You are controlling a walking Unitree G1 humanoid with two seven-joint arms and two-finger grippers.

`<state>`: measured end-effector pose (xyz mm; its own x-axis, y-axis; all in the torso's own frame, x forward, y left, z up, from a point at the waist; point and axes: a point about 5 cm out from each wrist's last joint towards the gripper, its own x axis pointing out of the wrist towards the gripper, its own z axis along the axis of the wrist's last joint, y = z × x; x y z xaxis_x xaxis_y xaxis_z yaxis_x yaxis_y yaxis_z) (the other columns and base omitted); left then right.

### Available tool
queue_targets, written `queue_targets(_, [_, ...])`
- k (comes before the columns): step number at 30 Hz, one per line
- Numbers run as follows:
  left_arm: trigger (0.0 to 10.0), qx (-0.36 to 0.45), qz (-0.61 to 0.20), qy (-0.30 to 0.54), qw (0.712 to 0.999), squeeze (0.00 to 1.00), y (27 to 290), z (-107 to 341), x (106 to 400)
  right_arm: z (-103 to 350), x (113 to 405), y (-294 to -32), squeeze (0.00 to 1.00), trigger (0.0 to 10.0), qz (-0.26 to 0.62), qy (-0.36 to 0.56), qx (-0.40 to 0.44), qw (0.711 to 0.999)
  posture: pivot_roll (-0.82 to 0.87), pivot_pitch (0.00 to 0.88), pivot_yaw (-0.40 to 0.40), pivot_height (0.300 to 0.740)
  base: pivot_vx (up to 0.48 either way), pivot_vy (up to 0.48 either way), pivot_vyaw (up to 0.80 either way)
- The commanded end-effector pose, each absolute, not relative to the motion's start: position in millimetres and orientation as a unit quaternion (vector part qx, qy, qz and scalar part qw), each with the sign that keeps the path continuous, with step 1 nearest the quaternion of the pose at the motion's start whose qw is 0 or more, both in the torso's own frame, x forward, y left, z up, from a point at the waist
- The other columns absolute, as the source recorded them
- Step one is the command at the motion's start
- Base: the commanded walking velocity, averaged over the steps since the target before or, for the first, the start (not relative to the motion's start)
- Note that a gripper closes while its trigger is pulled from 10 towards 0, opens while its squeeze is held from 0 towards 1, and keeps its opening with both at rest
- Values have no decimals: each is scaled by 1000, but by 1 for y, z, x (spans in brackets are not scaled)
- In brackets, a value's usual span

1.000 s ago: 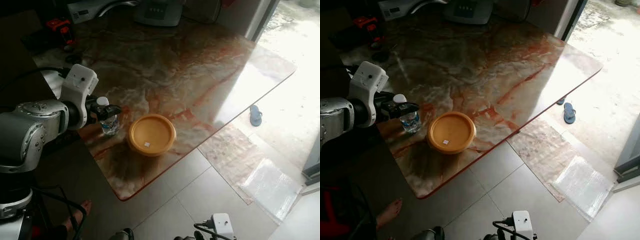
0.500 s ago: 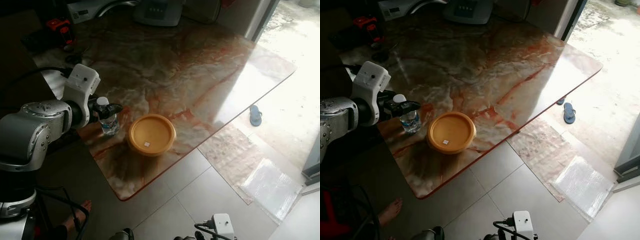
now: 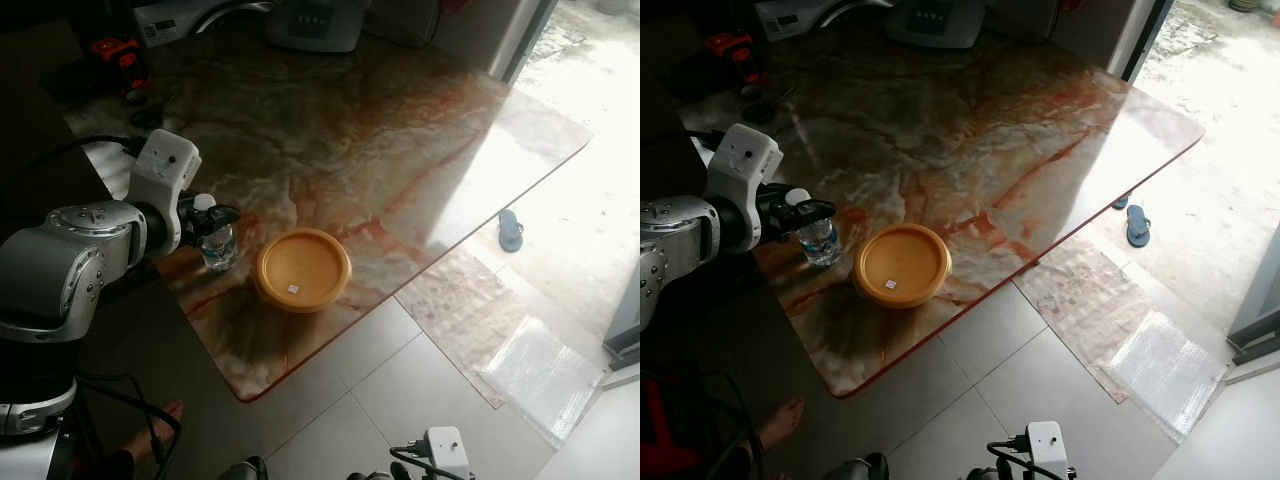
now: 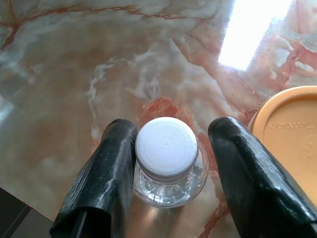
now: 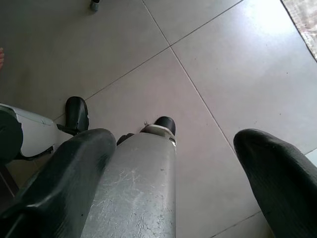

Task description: Restocking fridge

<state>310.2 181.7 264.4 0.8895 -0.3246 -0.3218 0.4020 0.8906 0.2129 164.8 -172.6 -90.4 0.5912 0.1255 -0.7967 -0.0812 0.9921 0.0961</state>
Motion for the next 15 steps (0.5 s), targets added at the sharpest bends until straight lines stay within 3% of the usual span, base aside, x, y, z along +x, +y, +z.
queue_targets(1, [0, 140, -173, 145, 964, 0, 187, 265, 311, -94, 155, -175, 0, 10000, 53, 464, 28, 884, 37, 181, -53, 740, 0, 0, 0])
queue_targets(15, [0, 144, -163, 148, 965, 0, 190, 266, 311, -95, 155, -174, 0, 10000, 55, 465, 29, 883, 39, 184, -52, 740, 0, 0, 0])
